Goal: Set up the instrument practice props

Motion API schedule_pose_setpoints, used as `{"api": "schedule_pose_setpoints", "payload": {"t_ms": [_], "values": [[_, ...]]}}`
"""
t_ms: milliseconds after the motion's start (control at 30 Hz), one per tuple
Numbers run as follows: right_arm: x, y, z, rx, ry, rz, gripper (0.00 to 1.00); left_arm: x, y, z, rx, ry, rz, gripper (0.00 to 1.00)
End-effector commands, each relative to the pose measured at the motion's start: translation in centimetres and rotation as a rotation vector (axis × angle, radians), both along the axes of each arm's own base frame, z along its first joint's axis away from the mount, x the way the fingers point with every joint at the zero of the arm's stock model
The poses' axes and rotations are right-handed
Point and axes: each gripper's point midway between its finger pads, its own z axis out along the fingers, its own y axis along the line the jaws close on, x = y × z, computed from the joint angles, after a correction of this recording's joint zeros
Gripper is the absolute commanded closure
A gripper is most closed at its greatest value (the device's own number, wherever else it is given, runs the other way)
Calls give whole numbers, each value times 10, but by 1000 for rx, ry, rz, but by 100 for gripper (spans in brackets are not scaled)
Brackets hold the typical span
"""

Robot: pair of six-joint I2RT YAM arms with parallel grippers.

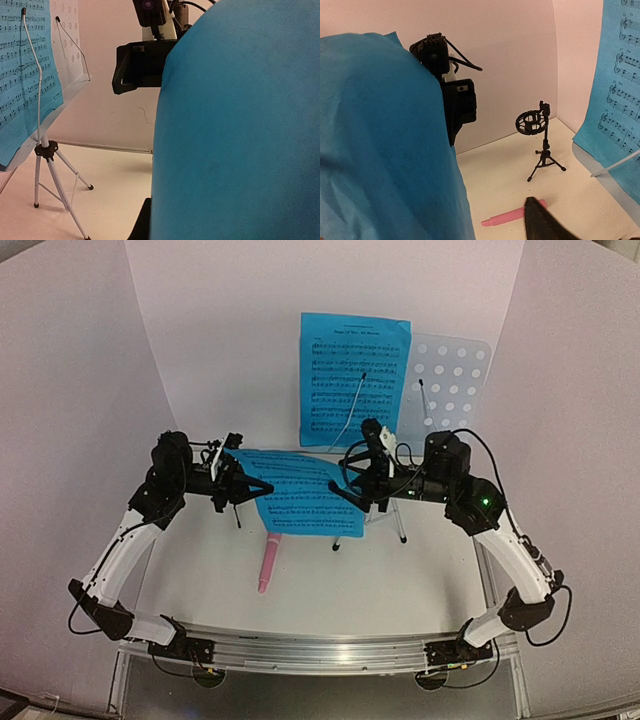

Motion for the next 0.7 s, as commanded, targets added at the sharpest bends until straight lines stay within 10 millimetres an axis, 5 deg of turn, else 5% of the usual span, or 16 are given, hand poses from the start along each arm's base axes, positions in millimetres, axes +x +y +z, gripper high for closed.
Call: {"api": "schedule_pose_setpoints", "payload": {"t_ms": [0, 233, 300, 467, 667], "values": [[-12, -4, 23, 42, -47, 41, 51, -7, 1, 22, -37, -35, -24, 100], [-11, -22, 35, 55, -88, -33, 97, -7, 1, 25, -46, -52, -26, 100], [-10, -25, 40, 62, -97, -53, 100, -6, 0, 31, -65, -62, -29, 98], [-4, -40, 59, 83, -144, -134, 100, -2, -1, 59, -173, -146, -23, 60], [-9, -52, 80, 105, -191, -131, 100, 8, -13, 68, -227, -165, -13, 59]]}}
